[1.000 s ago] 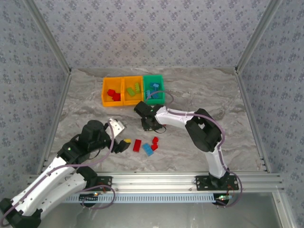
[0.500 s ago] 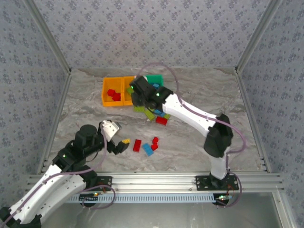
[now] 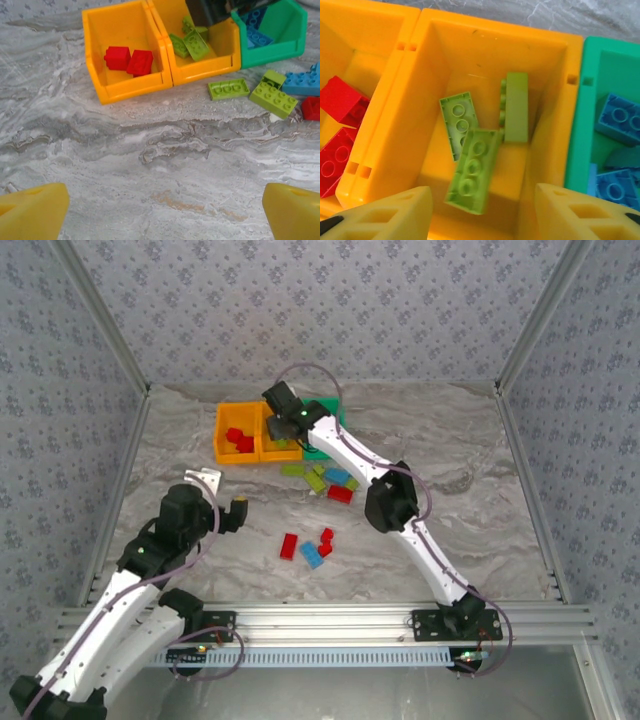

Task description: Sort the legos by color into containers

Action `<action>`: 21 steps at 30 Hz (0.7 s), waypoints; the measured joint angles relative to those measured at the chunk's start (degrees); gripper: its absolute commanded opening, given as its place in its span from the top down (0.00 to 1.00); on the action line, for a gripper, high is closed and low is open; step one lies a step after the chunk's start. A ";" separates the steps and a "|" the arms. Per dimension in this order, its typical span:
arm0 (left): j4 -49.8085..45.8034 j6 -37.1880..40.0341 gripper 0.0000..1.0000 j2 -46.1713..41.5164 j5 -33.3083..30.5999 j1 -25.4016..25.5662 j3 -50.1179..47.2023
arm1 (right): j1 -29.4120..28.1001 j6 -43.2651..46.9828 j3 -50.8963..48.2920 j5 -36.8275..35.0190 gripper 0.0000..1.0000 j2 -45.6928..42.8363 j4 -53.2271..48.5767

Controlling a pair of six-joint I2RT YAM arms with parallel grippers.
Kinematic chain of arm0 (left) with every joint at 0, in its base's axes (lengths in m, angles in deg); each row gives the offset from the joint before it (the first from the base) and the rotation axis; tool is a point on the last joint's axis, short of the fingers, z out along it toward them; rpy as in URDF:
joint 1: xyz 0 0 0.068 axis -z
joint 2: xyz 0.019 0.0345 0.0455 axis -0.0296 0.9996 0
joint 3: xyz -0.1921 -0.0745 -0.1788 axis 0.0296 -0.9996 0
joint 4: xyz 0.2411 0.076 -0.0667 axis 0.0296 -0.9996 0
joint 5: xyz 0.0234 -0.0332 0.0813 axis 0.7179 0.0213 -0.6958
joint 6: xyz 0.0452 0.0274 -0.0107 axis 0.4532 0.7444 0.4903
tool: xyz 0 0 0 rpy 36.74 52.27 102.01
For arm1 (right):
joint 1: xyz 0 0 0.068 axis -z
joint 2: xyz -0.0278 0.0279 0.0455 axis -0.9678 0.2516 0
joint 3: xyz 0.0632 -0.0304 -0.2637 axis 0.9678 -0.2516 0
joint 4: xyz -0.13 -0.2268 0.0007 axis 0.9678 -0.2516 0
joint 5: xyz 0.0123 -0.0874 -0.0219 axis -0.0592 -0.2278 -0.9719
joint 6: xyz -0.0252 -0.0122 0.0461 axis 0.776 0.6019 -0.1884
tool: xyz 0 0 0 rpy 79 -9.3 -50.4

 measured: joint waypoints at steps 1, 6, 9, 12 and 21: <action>-0.04 -0.02 0.01 0.15 0.00 0.00 0.00 | 0.09 0.26 0.55 0.24 0.41 -0.35 -0.17; -0.02 -0.63 0.01 1.51 0.50 -0.26 0.02 | -0.17 1.03 0.35 2.05 0.37 -7.54 -5.18; -0.35 -1.55 0.01 3.78 2.10 -0.31 0.46 | -0.63 1.31 -5.18 5.01 0.30 -18.45 -7.89; -1.84 -6.08 0.01 7.04 4.83 -0.17 1.99 | -1.84 1.55 -15.76 9.03 0.22 -34.16 -9.33; -11.52 -28.17 0.06 16.15 7.72 15.61 7.06 | -9.11 -2.95 -52.09 14.97 0.08 -77.24 -14.21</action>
